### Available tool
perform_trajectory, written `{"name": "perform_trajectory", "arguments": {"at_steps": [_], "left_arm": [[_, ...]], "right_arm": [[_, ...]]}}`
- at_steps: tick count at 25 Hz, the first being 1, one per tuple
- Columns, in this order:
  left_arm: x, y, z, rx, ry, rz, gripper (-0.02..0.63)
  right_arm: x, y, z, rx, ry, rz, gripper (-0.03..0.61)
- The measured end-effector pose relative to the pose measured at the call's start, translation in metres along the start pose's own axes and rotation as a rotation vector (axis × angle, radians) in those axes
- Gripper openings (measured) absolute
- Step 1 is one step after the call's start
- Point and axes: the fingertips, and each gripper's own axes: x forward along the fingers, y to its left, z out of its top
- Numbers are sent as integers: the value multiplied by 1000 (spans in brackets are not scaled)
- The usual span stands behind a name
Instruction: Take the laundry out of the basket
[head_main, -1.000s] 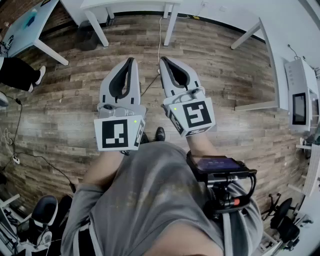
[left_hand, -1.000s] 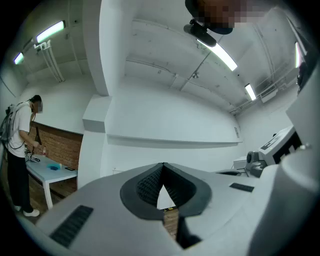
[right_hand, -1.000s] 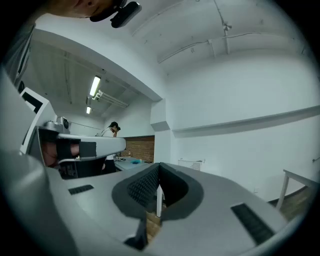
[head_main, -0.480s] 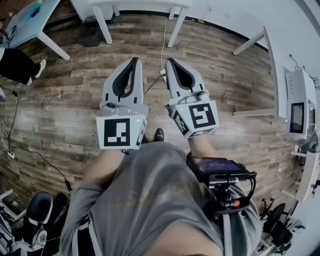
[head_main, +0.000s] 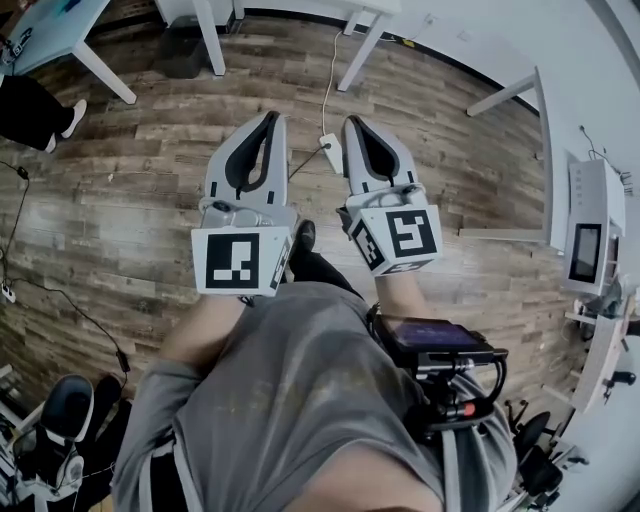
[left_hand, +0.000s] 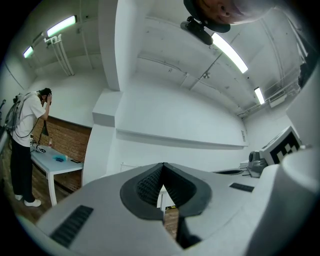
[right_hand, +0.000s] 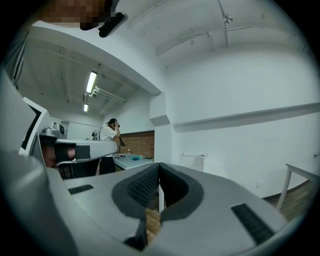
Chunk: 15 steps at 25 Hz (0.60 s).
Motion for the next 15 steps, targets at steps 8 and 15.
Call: {"name": "perform_trajectory", "arguments": {"at_steps": [8, 15], "left_arm": [[53, 24, -15, 33, 30, 9, 8], [149, 35, -20, 71, 41, -12, 8]], "right_arm": [[48, -35, -12, 36, -8, -17, 8], [117, -103, -12, 57, -20, -31, 8]]}}
